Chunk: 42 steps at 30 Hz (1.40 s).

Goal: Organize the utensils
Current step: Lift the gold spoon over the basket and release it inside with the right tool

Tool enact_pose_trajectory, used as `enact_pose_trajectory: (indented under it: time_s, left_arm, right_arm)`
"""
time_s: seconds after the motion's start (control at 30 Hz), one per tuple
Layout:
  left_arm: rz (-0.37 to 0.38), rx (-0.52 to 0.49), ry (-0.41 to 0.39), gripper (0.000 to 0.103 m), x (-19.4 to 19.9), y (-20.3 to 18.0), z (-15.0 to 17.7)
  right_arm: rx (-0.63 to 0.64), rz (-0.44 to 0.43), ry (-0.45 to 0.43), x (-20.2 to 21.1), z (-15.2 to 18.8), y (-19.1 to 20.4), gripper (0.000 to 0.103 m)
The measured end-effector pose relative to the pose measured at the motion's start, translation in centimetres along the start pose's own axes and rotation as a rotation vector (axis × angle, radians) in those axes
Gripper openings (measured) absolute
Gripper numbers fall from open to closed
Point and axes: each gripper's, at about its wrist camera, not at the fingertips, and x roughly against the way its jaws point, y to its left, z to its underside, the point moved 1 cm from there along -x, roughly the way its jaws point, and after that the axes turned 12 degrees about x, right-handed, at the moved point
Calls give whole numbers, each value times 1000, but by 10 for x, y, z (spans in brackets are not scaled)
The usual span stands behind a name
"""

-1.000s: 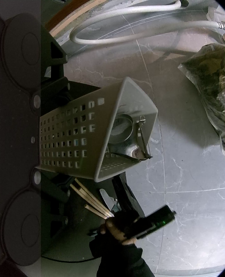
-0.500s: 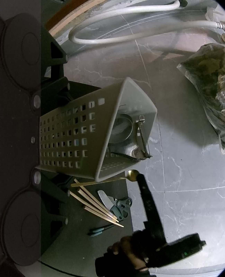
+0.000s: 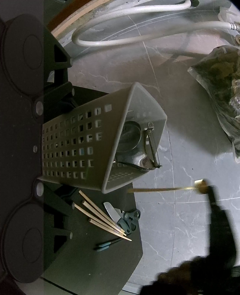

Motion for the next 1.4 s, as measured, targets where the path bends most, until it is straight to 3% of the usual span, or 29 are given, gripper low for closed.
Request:
enact_pose_trajectory:
  time_s: [0.2, 0.37, 0.67, 1.23, 1.33, 1.4]
  left_arm:
    - [0, 0, 0, 78, 0, 0, 0]
    - [0, 0, 0, 78, 0, 0, 0]
    - [0, -1, -1, 78, 0, 0, 0]
    - [0, -1, -1, 78, 0, 0, 0]
    - [0, -1, 0, 78, 0, 0, 0]
    - [1, -2, -1, 78, 0, -1, 0]
  right_arm:
    - [78, -15, -139, 19, -44, 17, 1]
    - [129, -66, -192, 19, -58, 45, 1]
    - [159, -184, -110, 6, -35, 85, 1]
    - [152, -236, 31, 3, -9, 95, 3]
    - [135, -236, 47, 4, -6, 93, 16]
    - [119, -230, 52, 5, -5, 89, 41]
